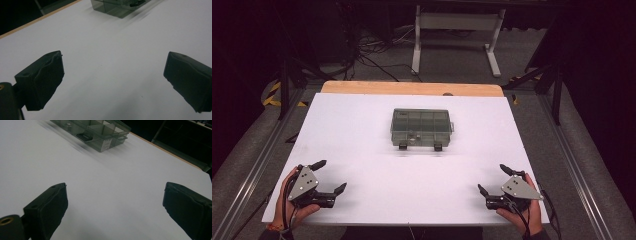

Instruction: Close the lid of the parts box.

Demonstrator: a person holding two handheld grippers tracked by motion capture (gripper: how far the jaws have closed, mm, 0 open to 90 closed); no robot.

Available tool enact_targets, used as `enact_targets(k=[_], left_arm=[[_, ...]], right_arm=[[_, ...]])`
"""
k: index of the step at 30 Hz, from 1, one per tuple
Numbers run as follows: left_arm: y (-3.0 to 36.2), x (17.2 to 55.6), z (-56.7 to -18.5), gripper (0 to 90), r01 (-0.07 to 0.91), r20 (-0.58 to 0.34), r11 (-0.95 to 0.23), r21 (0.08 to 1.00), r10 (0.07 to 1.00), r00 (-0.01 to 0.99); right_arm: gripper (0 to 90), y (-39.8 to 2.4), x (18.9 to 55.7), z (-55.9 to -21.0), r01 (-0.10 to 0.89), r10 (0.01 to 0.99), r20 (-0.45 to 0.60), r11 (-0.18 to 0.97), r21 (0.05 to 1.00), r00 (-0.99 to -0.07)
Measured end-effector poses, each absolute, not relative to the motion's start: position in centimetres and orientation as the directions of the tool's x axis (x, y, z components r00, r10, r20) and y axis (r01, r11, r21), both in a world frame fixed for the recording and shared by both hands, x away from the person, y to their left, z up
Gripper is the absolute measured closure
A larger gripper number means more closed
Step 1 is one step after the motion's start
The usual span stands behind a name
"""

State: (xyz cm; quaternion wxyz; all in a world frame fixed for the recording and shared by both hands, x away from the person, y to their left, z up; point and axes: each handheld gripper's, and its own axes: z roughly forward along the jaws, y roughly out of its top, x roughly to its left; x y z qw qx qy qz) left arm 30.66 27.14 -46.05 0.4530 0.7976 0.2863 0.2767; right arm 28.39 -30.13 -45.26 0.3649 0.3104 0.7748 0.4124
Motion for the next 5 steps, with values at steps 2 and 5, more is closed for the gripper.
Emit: enact_targets(k=[2,5], left_arm=[[27.12,30.65,-46.1,3.6,0.211,0.18,-0.426,0.88,0.708,0.683],[27.15,30.56,-45.97,3.6,0.208,0.18,-0.423,0.882,0.71,0.681]], right_arm=[[6.6,-30.17,28.38,-45.22,0.181,0.785,-0.309,0.465,0.867,-0.538],[6.7,-30.3,28.32,-45.02,0.175,0.793,-0.3,0.448,0.876,-0.53]])
